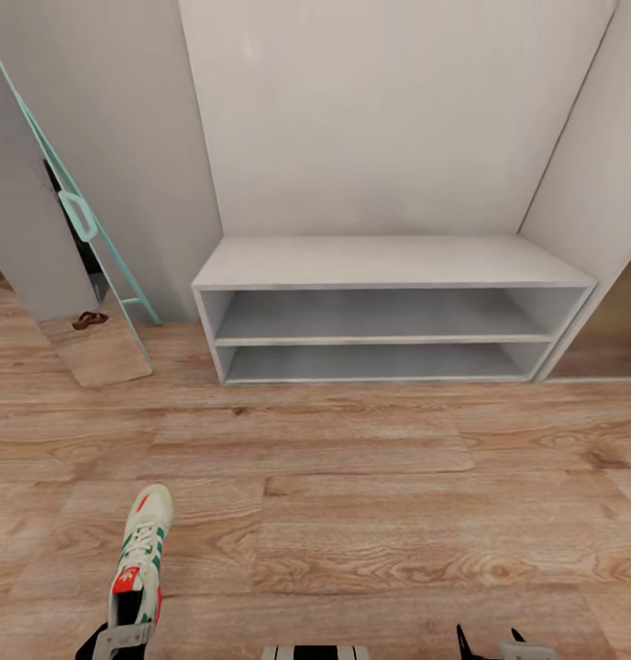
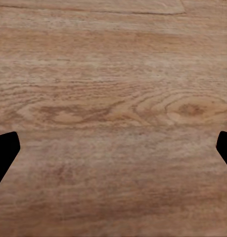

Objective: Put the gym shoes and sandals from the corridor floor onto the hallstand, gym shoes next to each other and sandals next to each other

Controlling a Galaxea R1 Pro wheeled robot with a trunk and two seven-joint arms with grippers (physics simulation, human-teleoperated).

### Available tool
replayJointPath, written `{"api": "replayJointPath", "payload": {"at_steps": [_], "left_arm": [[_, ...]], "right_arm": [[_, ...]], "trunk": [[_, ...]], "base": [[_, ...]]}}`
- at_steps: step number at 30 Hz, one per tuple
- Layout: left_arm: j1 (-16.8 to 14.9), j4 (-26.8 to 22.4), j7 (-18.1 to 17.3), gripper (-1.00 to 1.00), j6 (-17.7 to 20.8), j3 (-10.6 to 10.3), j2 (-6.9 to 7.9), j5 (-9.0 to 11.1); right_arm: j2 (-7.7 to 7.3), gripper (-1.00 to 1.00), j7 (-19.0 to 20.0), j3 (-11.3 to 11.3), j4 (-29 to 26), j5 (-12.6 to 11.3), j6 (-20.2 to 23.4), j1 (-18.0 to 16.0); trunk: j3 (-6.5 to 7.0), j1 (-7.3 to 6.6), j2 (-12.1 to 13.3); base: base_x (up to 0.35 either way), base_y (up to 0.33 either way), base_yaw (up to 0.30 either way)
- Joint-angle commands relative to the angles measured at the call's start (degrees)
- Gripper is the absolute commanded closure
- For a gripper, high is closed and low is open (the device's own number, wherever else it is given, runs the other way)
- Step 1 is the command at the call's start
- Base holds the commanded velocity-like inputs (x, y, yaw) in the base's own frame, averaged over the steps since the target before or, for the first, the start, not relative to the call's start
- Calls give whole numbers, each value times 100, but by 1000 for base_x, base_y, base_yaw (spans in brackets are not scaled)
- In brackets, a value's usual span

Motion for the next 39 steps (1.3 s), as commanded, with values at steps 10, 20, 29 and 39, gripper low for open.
{"api": "replayJointPath", "payload": {"at_steps": [10, 20, 29, 39], "left_arm": [[24, 178, -41, 100, -376, 33, -113, 27], [24, 253, -41, 100, -453, 50, -108, 27], [24, 256, -41, 100, -454, 51, -113, 27], [24, 256, -41, 100, -454, 51, -114, 35]], "right_arm": [[-50, -100, 29, -7, 106, 25, -81, -3], [-21, -100, 5, 7, 99, 19, -77, -3], [15, -100, -25, 8, 103, 30, -82, -3], [28, -100, -23, 13, 112, 39, -81, -3]], "trunk": [[308, -27, 12], [571, -52, 26], [772, -76, 38], [966, -179, 206]], "base": [[0, 0, 0], [0, 0, 0], [0, 0, 81], [0, 0, 256]]}}
